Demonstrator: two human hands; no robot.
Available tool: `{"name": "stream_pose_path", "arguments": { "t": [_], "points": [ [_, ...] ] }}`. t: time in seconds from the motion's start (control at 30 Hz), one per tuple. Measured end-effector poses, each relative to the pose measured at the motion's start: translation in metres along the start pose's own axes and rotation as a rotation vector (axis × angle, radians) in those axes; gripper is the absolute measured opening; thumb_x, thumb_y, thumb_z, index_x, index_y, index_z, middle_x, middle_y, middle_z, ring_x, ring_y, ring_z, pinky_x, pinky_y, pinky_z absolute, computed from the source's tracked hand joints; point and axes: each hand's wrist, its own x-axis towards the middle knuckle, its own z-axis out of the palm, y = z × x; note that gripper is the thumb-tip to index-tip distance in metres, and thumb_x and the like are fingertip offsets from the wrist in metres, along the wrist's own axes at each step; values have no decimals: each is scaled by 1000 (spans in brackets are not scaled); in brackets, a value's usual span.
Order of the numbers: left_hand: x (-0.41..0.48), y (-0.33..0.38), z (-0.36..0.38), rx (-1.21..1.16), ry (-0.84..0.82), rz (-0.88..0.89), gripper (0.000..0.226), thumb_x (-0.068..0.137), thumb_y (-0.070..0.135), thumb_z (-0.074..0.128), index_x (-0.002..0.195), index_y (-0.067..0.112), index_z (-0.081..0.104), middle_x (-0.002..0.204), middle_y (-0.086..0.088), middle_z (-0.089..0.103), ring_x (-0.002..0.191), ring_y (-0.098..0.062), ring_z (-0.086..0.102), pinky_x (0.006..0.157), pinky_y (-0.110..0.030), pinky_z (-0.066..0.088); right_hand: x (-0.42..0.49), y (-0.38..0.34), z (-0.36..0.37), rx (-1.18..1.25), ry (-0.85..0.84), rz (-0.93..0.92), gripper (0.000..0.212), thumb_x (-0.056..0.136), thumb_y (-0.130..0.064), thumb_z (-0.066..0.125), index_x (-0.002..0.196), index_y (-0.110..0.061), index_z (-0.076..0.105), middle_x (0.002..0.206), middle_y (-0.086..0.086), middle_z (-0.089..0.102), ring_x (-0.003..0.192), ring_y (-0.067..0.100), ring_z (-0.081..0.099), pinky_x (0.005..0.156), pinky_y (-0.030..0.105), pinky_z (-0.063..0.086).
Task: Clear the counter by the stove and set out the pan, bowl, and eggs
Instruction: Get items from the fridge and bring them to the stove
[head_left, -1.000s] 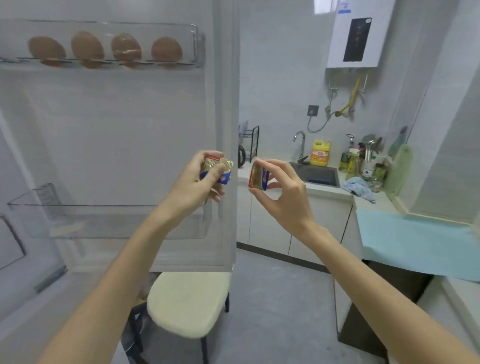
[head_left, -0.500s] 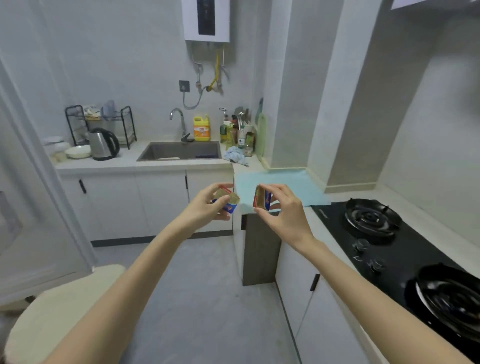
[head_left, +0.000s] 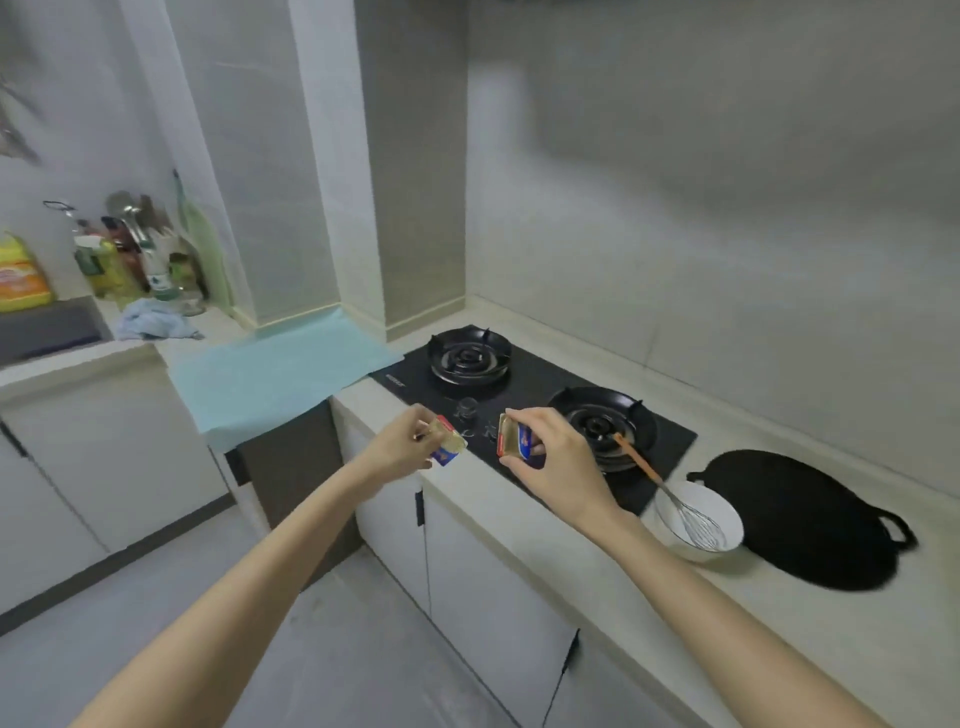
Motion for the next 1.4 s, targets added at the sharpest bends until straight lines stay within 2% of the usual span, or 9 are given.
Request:
{"name": "stream_pose_path", "arguments": {
  "t": [0.2, 0.37, 0.47, 0.6, 0.7, 0.83, 0.97, 1.13, 1.4],
  "points": [
    [22, 18, 83, 109, -305, 140, 17, 97, 12, 47, 111, 9, 57, 97, -6, 59, 86, -17, 57, 66, -19, 50, -62, 44, -37, -104, 117, 266, 55, 78, -21, 75, 130, -18, 57, 125, -5, 53, 113, 8, 52, 93, 32, 50],
    [25, 15, 156, 155, -539, 170, 22, 96, 13, 50, 114, 14, 62, 99, -3, 63, 88, -15, 60, 68, -20, 51, -117, 73, -57, -165, 146, 471, 53, 78, -24, 76, 128, -18, 58, 118, -5, 55, 96, 5, 54, 87, 20, 49],
    [25, 12, 200, 185, -592, 143, 23, 94, 13, 53, 115, 11, 60, 101, -6, 63, 88, -18, 61, 71, -23, 53, -149, 94, -63, -160, 163, 587, 50, 77, -26, 77, 123, -20, 60, 116, -5, 58, 94, 7, 57, 82, 23, 53],
    [32, -1, 253, 213, -588, 56, 27, 91, 16, 59, 115, 5, 55, 103, -10, 64, 81, -18, 63, 66, -24, 53, -173, 126, -66, -145, 139, 702, 47, 75, -26, 77, 120, -22, 62, 115, -8, 59, 95, 8, 59, 87, 27, 52],
    [38, -13, 282, 226, -557, 4, 22, 88, 18, 64, 100, 7, 50, 92, -8, 62, 70, -15, 58, 61, -22, 48, -178, 150, -61, -155, 50, 751, 51, 75, -25, 77, 123, -20, 61, 116, -8, 58, 99, 11, 59, 88, 18, 46],
    [48, -26, 315, 261, -528, -49, 18, 87, 17, 65, 94, 11, 49, 101, -15, 66, 86, -25, 63, 78, -35, 52, -176, 185, -48, -172, -111, 742, 48, 76, -20, 74, 123, -17, 61, 118, -3, 61, 101, 15, 59, 81, 13, 39],
    [60, -37, 338, 278, -508, -101, 17, 88, 15, 61, 101, 5, 60, 106, -14, 66, 94, -26, 61, 79, -31, 49, -172, 219, -38, -156, -196, 726, 29, 75, -12, 69, 104, -12, 69, 100, 5, 65, 86, 22, 62, 73, 29, 49],
    [71, -43, 351, 294, -484, -113, 20, 86, 16, 63, 101, 5, 68, 103, -10, 69, 97, -27, 64, 84, -36, 53, -168, 246, -29, -135, -259, 708, 17, 74, -13, 68, 91, -14, 67, 87, 0, 61, 75, 17, 55, 66, 27, 42],
    [75, -40, 335, 321, -473, 5, 31, 89, 16, 60, 119, 11, 61, 118, -3, 65, 91, -17, 62, 77, -23, 48, -169, 245, -34, -251, -228, 579, 40, 77, -29, 67, 115, -19, 64, 116, -8, 62, 100, 18, 53, 85, 33, 49]
  ]
}}
